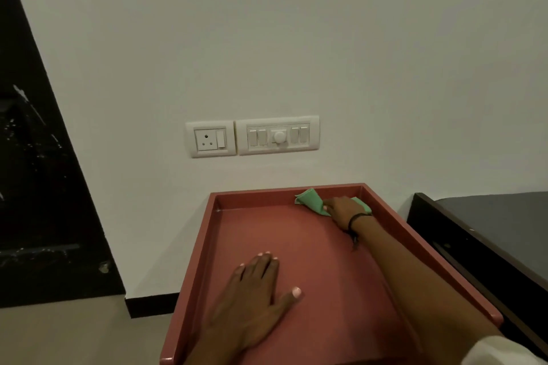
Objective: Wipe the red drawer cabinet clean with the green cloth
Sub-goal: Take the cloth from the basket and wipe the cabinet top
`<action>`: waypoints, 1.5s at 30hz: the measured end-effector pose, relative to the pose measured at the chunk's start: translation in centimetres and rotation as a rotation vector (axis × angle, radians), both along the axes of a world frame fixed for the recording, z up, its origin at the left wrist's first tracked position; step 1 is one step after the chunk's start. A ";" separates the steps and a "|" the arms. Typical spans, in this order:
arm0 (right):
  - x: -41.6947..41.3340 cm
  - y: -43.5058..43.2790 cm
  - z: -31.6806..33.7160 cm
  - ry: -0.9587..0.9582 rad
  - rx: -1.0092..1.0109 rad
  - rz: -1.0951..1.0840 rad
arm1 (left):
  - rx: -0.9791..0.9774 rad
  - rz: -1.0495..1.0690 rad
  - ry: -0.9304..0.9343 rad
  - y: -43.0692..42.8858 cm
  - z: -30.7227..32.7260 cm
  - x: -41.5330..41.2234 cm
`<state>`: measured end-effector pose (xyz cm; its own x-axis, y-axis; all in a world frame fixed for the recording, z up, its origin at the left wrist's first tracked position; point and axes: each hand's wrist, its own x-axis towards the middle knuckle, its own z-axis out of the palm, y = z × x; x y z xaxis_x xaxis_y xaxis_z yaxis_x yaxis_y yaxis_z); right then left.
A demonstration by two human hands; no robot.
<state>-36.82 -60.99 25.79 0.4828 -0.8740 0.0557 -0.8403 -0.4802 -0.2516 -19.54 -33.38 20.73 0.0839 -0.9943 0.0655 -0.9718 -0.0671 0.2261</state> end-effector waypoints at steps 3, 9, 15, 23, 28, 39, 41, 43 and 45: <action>-1.6 0.0 -0.6 -0.039 0.007 0.008 | 0.016 -0.004 0.000 0.1 0.3 -0.1; -5.5 5.8 -2.2 -0.102 0.042 0.028 | 0.017 0.002 0.032 0.1 0.4 -0.2; -11.9 18.1 -3.6 -0.137 0.006 0.046 | 0.003 -0.015 0.031 -0.1 0.2 -0.2; -15.7 27.2 -3.6 -0.132 -0.005 -0.020 | 0.001 -0.006 0.018 0.0 0.6 -0.4; -13.6 19.8 -3.9 -0.099 -0.001 -0.036 | -0.003 0.060 -0.007 -0.8 0.9 -2.1; -4.2 1.5 -0.9 -0.004 0.103 -0.049 | -0.025 0.059 0.027 -0.9 0.2 -1.8; -3.6 0.0 -0.9 0.031 0.089 -0.066 | -0.024 0.060 0.024 -0.9 0.1 -1.8; -3.7 -0.3 -1.2 0.069 0.085 -0.071 | -0.023 0.047 0.010 -1.0 0.1 -1.7; -3.8 0.4 -1.3 0.078 0.074 -0.069 | -0.020 0.041 0.010 -0.9 0.2 -1.9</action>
<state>-40.62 -60.62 24.53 0.4215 -0.9057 -0.0455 -0.8892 -0.4030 -0.2168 -21.41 -34.27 20.94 0.1257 -0.9885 0.0844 -0.9660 -0.1026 0.2372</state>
